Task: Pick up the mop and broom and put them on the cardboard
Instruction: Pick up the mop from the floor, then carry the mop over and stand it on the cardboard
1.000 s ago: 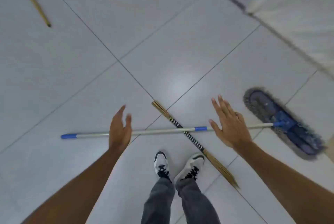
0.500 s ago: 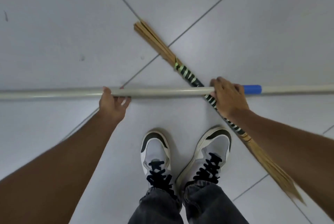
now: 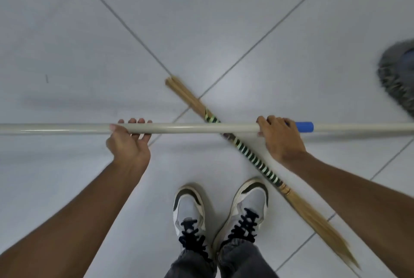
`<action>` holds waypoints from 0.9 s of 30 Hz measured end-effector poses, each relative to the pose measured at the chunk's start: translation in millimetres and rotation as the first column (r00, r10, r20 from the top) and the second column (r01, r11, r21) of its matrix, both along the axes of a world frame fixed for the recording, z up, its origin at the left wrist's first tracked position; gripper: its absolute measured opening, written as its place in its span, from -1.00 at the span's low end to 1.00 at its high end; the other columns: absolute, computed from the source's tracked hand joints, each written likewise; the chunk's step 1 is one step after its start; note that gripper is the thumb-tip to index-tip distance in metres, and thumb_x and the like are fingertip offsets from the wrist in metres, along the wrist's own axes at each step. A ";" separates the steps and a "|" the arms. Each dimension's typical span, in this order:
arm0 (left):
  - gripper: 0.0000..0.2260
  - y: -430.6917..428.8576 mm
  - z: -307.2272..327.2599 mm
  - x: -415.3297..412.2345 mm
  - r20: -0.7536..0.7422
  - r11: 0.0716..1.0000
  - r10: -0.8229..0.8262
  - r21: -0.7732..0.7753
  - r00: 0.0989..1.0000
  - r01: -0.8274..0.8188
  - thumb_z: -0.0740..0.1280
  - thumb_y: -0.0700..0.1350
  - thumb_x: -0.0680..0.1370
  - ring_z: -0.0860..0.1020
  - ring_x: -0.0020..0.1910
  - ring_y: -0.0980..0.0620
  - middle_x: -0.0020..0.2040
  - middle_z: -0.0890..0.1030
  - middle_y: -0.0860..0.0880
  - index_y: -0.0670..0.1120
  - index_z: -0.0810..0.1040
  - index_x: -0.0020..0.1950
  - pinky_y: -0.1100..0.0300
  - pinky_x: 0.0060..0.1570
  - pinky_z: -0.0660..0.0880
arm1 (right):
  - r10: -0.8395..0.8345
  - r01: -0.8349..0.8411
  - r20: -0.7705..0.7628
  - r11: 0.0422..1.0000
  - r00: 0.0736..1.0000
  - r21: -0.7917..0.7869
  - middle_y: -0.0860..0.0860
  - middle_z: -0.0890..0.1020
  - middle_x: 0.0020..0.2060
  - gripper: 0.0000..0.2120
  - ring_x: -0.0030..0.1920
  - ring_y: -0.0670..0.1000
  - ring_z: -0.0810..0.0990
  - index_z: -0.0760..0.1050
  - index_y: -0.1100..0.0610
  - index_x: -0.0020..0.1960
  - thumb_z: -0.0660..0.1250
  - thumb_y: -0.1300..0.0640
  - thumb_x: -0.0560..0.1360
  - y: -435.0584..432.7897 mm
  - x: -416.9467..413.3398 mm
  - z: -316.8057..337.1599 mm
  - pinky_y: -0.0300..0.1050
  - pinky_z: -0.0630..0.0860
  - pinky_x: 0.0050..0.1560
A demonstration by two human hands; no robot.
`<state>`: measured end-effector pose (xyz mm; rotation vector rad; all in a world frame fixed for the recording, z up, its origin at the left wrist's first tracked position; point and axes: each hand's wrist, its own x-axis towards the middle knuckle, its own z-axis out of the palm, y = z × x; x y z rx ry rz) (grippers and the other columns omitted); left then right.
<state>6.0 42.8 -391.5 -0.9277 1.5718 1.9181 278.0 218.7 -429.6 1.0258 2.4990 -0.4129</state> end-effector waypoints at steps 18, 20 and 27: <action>-0.85 274.1 835.6 154.0 -0.788 0.478 -0.536 0.014 0.304 0.878 0.18 -0.13 0.66 0.61 -0.23 0.00 -0.23 0.59 -0.06 -0.03 0.45 -0.10 0.07 -0.17 0.59 | -0.730 0.737 -0.396 0.654 0.557 -0.170 -0.13 0.54 -0.05 -0.82 0.00 0.06 0.54 0.36 -0.10 0.09 0.13 0.16 0.58 106.8 102.6 664.7 0.00 0.45 0.04; -0.86 273.7 905.2 201.9 -0.834 0.350 -0.518 -0.004 0.190 0.937 0.19 -0.14 0.66 0.61 -0.24 -0.04 -0.21 0.59 -0.09 -0.05 0.46 -0.08 0.03 -0.12 0.58 | -0.748 0.782 -0.465 0.600 0.474 -0.169 -0.14 0.50 -0.19 -0.82 -0.12 0.06 0.52 0.29 -0.08 -0.06 0.14 0.22 0.55 95.8 137.1 724.9 0.01 0.48 -0.07; -0.90 262.0 1051.3 367.7 -0.940 -0.083 -0.297 -0.149 -0.167 0.985 0.20 -0.14 0.64 0.59 -0.21 -0.07 -0.19 0.57 -0.12 -0.08 0.45 -0.05 0.01 -0.15 0.56 | -0.716 0.872 -0.664 0.449 0.218 -0.197 -0.07 0.49 -0.30 -0.80 -0.21 0.10 0.52 0.29 -0.12 -0.22 0.20 0.16 0.47 76.5 281.2 815.0 -0.05 0.34 -0.28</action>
